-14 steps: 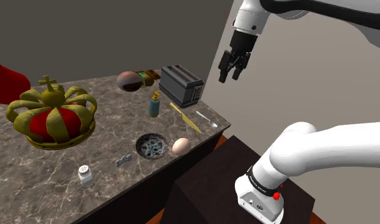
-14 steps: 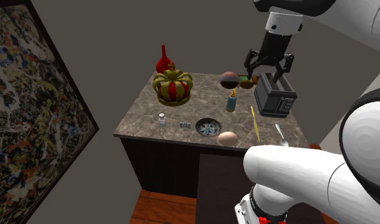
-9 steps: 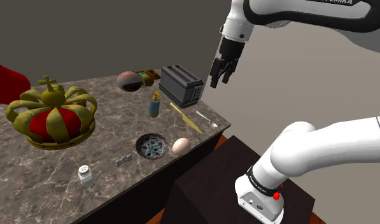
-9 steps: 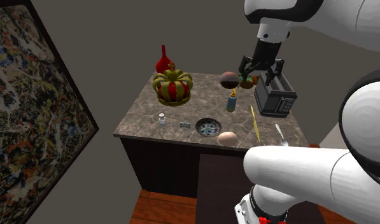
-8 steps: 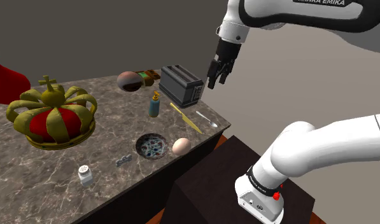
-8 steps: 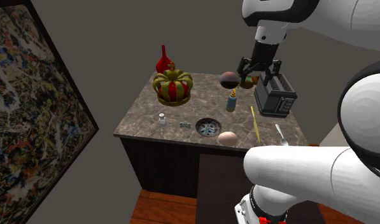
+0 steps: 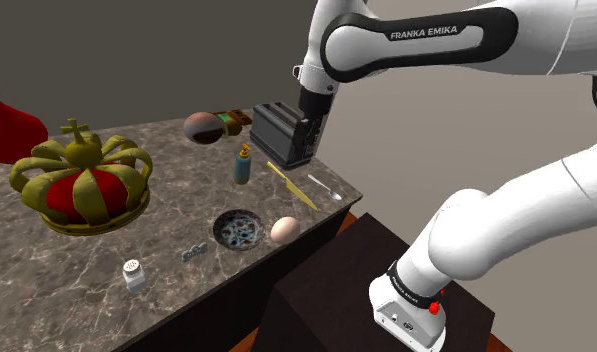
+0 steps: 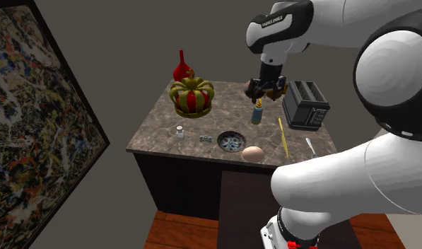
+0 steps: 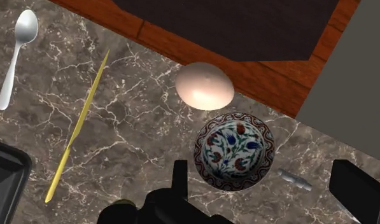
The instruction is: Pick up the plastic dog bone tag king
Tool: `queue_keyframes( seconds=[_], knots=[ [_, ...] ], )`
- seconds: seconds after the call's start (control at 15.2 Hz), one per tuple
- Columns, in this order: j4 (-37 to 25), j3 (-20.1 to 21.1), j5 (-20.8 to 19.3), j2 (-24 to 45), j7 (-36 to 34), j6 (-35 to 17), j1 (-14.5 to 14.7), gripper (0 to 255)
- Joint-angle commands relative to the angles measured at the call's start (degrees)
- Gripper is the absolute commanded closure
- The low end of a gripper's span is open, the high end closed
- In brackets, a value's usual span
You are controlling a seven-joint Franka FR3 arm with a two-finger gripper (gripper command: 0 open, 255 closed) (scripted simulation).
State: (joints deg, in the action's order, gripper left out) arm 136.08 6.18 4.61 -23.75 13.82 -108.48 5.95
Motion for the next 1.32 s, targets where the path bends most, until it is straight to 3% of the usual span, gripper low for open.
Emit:
queue_keyframes(
  seconds=[0.0, 0.66, 1.25],
  knots=[
    [0.0, 0.76, -0.37, 3.57, 2.44, -3.87, 1.07, 0],
    [-4.32, 4.93, -4.55, 21.89, 12.09, -18.79, 5.41, 0],
    [-11.09, 8.02, -12.76, 38.4, 17.26, -28.82, 9.72, 0]
  ],
)
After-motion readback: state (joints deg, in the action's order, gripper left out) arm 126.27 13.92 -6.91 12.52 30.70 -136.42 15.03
